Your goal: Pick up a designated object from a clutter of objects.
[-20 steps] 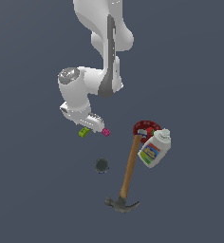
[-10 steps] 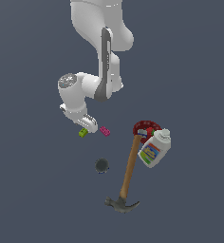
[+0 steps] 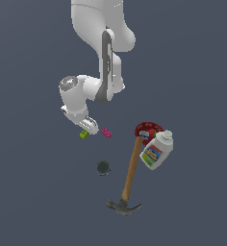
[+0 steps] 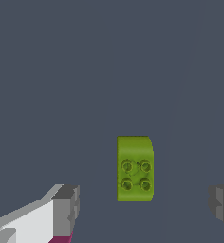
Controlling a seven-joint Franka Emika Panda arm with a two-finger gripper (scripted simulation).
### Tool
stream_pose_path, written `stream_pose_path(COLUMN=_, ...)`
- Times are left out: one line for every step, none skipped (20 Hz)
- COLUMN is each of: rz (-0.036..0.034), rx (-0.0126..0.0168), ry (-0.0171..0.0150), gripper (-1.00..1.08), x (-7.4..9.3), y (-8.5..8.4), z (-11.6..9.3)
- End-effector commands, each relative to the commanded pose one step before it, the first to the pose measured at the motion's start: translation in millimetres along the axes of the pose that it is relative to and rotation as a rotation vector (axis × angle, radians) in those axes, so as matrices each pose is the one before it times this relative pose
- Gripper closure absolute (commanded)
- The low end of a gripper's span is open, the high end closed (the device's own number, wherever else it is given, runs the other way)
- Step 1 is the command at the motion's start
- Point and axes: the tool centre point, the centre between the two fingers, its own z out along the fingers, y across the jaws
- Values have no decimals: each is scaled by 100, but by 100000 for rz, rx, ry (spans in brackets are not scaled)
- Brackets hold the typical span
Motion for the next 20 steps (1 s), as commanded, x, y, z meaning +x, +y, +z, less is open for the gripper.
stream_pose_path(rz=50, rx=-27, ry=-49, gripper=-92, x=-44, y=28, z=559)
stream_pose_path(rz=0, rx=0, ry=0, gripper=-92, x=-16, y=-2, z=329)
stream_pose_path(rz=67, rx=-10, ry=13, gripper=-92, x=-9, y=28, z=373)
stream_pose_path(rz=0, rx=0, ry=0, gripper=-92, x=-16, y=-3, z=425)
stream_pose_path(rz=67, rx=-10, ry=16, gripper=-92, x=-8, y=26, z=466)
stream_pose_path(rz=0, rx=0, ry=0, gripper=-92, x=-13, y=-5, z=468)
stream_pose_path(rz=67, rx=-4, ry=17, gripper=-92, x=-1, y=25, z=409)
stream_pose_path(rz=0, rx=0, ry=0, gripper=-92, x=-6, y=-6, z=366)
stream_pose_path(rz=66, rx=9, ry=17, gripper=-92, x=4, y=25, z=307)
stream_pose_path(rz=0, rx=0, ry=0, gripper=-92, x=-3, y=-6, z=266)
stream_pose_path(rz=0, rx=0, ry=0, gripper=-92, x=-2, y=-5, z=217)
stream_pose_path(rz=0, rx=0, ry=0, gripper=-92, x=-1, y=-5, z=169)
stream_pose_path(rz=0, rx=0, ry=0, gripper=-92, x=-1, y=-3, z=120)
stream_pose_path(rz=0, rx=0, ry=0, gripper=-92, x=0, y=-2, z=72)
stream_pose_path(rz=0, rx=0, ry=0, gripper=-92, x=0, y=-1, z=24)
stream_pose_path(rz=0, rx=0, ry=0, gripper=108, x=0, y=0, z=0)
stream_pose_path(rz=0, rx=0, ry=0, gripper=108, x=0, y=0, z=0)
stream_pose_path(rz=0, rx=0, ry=0, gripper=108, x=0, y=0, z=0)
stream_pose_path(rz=0, rx=0, ry=0, gripper=108, x=0, y=0, z=0)
stream_pose_path(rz=0, rx=0, ry=0, gripper=108, x=0, y=0, z=0)
